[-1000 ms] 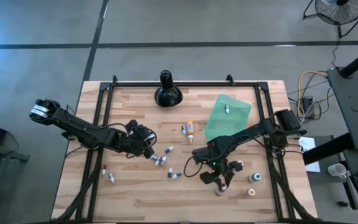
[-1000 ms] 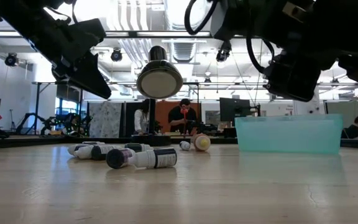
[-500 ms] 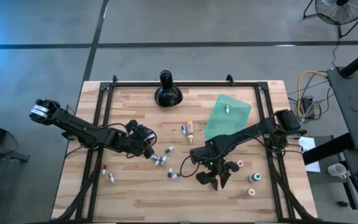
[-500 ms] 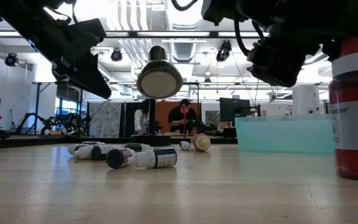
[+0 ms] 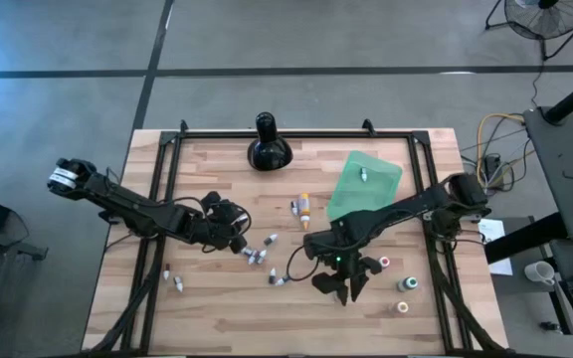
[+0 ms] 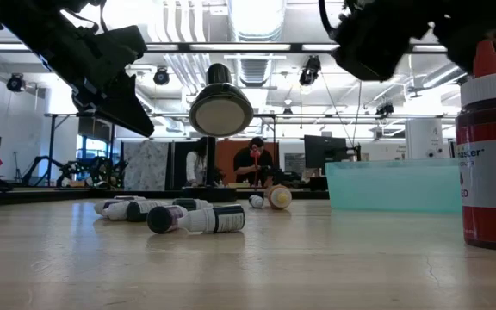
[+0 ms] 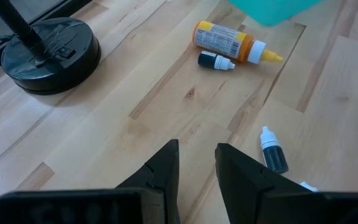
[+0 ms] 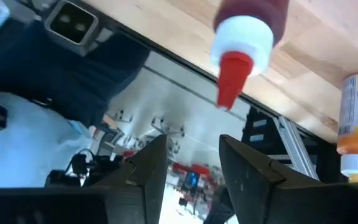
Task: Pick & Place food coloring
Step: Adjust the large yellow food coloring bottle in the table
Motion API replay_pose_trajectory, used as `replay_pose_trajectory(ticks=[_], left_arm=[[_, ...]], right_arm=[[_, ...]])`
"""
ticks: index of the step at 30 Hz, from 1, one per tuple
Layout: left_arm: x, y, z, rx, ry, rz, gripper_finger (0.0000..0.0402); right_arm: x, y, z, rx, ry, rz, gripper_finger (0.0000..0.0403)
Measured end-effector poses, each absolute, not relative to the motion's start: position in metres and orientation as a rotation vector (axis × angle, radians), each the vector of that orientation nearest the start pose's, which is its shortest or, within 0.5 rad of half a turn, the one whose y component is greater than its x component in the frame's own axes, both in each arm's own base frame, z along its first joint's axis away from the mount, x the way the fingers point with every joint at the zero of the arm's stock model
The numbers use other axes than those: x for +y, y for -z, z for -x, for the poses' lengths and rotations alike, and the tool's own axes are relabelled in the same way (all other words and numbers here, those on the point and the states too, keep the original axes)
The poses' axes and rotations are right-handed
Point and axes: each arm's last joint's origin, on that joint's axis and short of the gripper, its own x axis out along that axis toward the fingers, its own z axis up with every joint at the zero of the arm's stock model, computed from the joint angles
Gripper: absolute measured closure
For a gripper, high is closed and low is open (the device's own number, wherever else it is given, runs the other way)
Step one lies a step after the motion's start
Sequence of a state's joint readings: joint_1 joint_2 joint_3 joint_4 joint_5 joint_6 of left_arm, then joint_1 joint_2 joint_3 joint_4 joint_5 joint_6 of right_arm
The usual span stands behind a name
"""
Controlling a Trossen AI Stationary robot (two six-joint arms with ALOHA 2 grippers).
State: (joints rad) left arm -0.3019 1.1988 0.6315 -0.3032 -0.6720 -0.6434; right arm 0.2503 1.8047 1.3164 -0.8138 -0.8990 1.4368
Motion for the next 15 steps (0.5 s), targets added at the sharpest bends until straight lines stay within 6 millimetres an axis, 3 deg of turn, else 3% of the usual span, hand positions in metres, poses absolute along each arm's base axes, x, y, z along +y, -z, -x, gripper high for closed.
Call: replay_pose_trajectory(ticks=[4, 10, 15], left_arm=[[-0.049, -0.199, -0.217, 0.622, -0.569, 0.193, 0.0321], [-0.048, -0.199, -0.217, 0.623, -0.567, 0.189, 0.0321], [-0.049, -0.2, -0.217, 0.62, -0.565, 0.19, 0.0321]], right_arm=[[0.098, -0.23, -0.334, 1.681, 0.213, -1.456, 0.0269], [0.069, -0.254, -0.342, 1.319, 0.441, -1.385, 0.0281], [0.049, -0.278, -0.356, 0.933, 0.574, -1.183, 0.029]])
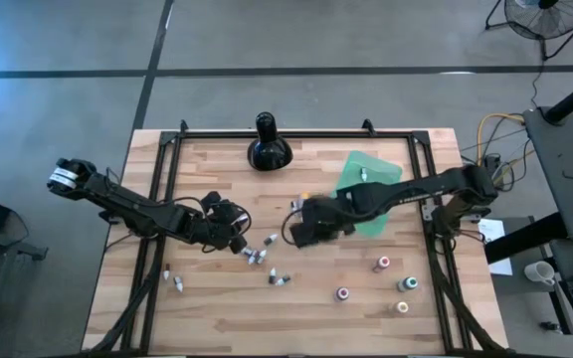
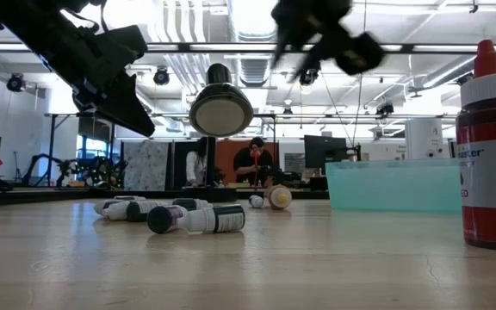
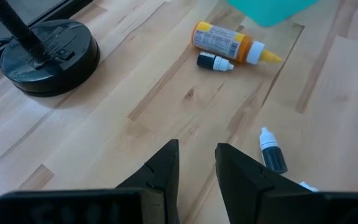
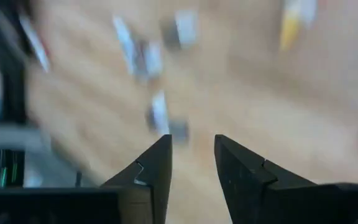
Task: Pick & Place food coloring
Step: Adjust the large yellow food coloring bottle in the table
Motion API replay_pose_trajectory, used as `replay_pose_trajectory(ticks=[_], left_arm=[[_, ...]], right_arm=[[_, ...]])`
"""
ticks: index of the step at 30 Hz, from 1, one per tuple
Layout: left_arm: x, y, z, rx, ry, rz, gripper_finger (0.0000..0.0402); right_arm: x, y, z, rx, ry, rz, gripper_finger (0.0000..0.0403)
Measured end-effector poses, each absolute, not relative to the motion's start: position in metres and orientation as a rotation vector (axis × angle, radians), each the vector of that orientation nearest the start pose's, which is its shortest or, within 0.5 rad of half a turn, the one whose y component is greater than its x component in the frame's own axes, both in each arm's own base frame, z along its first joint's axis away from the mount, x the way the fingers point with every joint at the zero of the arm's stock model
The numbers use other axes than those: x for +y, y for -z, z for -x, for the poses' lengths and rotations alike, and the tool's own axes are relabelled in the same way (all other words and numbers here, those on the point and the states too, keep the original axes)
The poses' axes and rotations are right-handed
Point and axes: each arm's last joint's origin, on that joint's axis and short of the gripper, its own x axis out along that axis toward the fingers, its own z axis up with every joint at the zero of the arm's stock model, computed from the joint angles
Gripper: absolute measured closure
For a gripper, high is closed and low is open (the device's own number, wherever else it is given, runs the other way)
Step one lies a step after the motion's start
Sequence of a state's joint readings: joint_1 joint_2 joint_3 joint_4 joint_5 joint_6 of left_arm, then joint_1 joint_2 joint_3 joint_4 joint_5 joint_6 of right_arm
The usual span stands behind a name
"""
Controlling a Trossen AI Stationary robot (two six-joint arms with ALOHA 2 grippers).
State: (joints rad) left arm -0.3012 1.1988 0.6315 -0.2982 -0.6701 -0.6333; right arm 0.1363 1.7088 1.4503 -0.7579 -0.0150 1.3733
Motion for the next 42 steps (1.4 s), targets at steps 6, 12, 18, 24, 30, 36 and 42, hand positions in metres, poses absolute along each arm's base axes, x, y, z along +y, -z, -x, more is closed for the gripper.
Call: replay_pose_trajectory(ticks=[6, 12, 18, 24, 30, 36, 42], left_arm=[[-0.049, -0.199, -0.217, 0.623, -0.561, 0.189, 0.0321], [-0.05, -0.198, -0.217, 0.658, -0.512, 0.218, 0.0321], [-0.05, -0.197, -0.216, 0.663, -0.512, 0.217, 0.0321], [-0.049, -0.19, -0.213, 0.672, -0.529, 0.248, 0.0321], [-0.048, -0.182, -0.208, 0.693, -0.542, 0.301, 0.0321], [-0.048, -0.176, -0.205, 0.713, -0.535, 0.316, 0.0321], [-0.048, -0.176, -0.205, 0.715, -0.532, 0.321, 0.0321]], right_arm=[[0.036, -0.292, -0.369, 0.581, 0.706, -0.941, 0.0299], [0.023, -0.276, -0.365, 0.681, 0.765, -1.179, 0.0303], [0.015, -0.256, -0.367, 0.662, 0.73, -1.215, 0.0305], [0.014, -0.25, -0.38, 0.501, 0.637, -1.187, 0.03], [0.003, -0.223, -0.374, 0.72, 0.811, -1.155, 0.0277], [0.006, -0.193, -0.387, 0.861, 0.819, -1.18, 0.0233], [0.005, -0.172, -0.391, 0.879, 0.909, -1.237, 0.0205]])
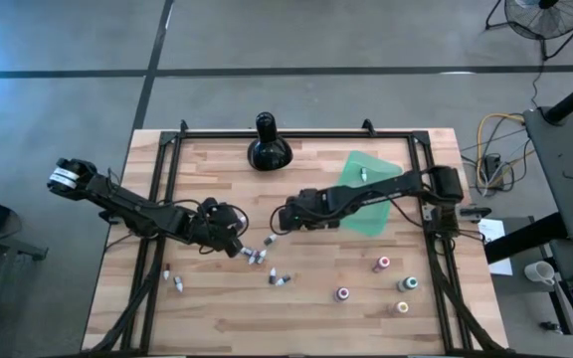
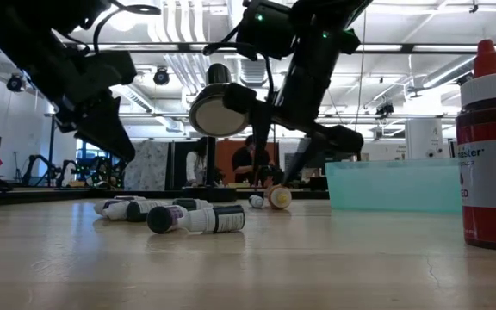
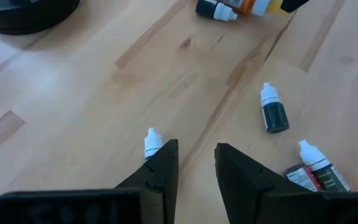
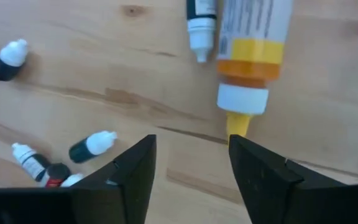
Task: Pick & Place food coloring
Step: Adjust the large yellow food coloring bottle in the table
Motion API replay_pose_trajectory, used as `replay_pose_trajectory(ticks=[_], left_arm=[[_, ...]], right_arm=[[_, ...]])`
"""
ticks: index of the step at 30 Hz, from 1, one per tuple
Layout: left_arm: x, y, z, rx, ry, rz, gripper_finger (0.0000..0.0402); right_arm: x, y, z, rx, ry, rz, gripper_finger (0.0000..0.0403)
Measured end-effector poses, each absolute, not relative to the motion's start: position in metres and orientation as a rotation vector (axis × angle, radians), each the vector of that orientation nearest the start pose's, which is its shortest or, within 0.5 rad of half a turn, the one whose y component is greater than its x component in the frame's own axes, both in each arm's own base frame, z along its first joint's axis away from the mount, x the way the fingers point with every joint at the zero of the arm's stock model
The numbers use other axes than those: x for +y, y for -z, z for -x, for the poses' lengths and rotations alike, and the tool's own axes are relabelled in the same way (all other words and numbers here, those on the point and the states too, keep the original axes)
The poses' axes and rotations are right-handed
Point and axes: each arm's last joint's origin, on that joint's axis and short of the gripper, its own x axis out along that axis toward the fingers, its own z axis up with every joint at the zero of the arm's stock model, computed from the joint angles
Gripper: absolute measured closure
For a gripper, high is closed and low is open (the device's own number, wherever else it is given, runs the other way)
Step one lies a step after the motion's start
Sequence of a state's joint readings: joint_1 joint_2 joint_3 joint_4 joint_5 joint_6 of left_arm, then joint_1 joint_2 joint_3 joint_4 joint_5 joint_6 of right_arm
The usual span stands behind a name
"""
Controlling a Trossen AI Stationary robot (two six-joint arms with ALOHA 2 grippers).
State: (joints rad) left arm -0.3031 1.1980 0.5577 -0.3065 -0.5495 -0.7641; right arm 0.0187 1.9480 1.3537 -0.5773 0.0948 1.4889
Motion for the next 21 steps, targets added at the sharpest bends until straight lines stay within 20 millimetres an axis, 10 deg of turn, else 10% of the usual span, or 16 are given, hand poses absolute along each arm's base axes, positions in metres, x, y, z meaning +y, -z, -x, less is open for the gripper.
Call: replay_pose_trajectory(ticks=[21], left_arm=[[-0.048, -0.176, -0.205, 0.724, -0.517, 0.301, 0.0321]], right_arm=[[0.0, -0.149, -0.393, 0.938, 1.008, -1.094, 0.0218]])
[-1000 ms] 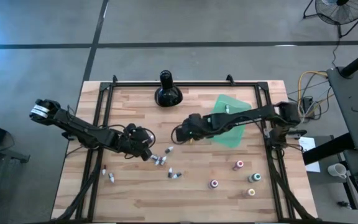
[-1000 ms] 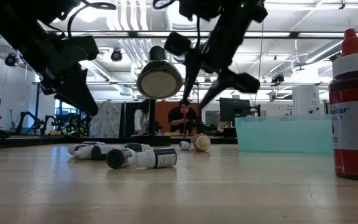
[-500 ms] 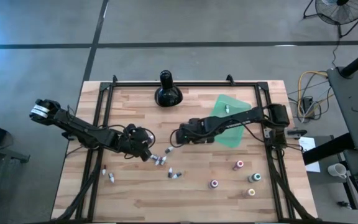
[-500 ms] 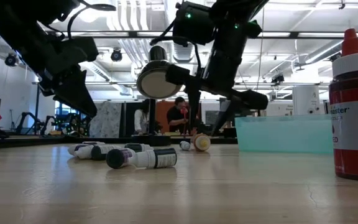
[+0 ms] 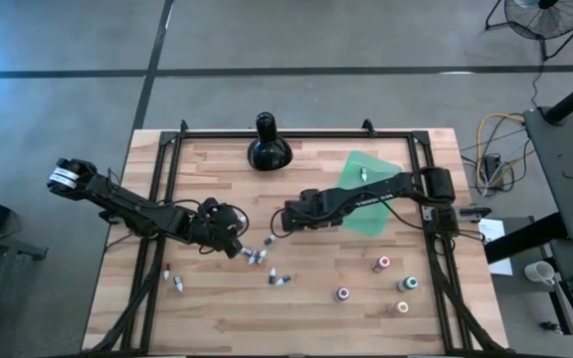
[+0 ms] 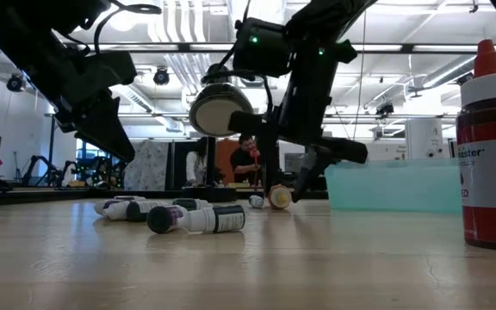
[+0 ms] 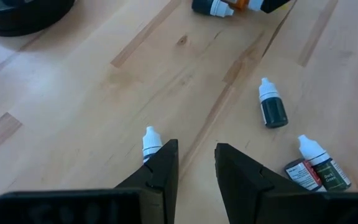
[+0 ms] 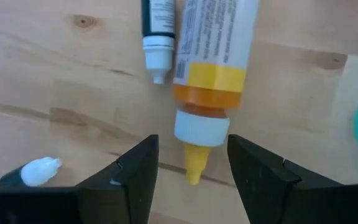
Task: Pick & Place food coloring
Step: Adjust the large yellow food coloring bottle in the table
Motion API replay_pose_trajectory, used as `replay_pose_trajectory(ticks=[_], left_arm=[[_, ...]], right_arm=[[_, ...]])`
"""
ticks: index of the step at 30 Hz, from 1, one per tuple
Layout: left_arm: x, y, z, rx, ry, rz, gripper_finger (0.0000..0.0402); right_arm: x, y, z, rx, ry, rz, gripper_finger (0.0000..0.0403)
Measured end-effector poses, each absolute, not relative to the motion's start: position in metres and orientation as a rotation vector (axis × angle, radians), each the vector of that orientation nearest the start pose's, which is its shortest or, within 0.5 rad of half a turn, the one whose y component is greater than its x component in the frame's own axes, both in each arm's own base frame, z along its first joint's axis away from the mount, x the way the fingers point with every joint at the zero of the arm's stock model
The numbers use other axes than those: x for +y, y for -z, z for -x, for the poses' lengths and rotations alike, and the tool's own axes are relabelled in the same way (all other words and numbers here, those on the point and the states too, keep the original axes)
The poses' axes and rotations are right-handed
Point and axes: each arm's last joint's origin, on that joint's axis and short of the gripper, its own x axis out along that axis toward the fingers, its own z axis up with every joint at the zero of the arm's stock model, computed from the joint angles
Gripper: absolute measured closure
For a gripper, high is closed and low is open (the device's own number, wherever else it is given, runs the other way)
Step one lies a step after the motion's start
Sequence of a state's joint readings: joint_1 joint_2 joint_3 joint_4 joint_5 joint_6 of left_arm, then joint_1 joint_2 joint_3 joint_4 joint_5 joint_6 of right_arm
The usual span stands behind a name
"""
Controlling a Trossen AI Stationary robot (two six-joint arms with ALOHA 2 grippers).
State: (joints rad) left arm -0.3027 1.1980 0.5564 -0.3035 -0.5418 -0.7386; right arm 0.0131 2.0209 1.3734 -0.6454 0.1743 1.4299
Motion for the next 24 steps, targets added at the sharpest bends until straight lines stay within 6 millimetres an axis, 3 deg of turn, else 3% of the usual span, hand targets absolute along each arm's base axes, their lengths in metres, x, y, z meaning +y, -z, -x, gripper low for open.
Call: replay_pose_trajectory(ticks=[9, 24], left_arm=[[-0.048, -0.176, -0.205, 0.719, -0.527, 0.326, 0.0321], [-0.048, -0.175, -0.205, 0.718, -0.529, 0.327, 0.0321]], right_arm=[[-0.006, -0.154, -0.399, 0.879, 1.088, -0.977, 0.0218], [-0.012, -0.151, -0.401, 0.942, 1.037, -1.018, 0.0218]])
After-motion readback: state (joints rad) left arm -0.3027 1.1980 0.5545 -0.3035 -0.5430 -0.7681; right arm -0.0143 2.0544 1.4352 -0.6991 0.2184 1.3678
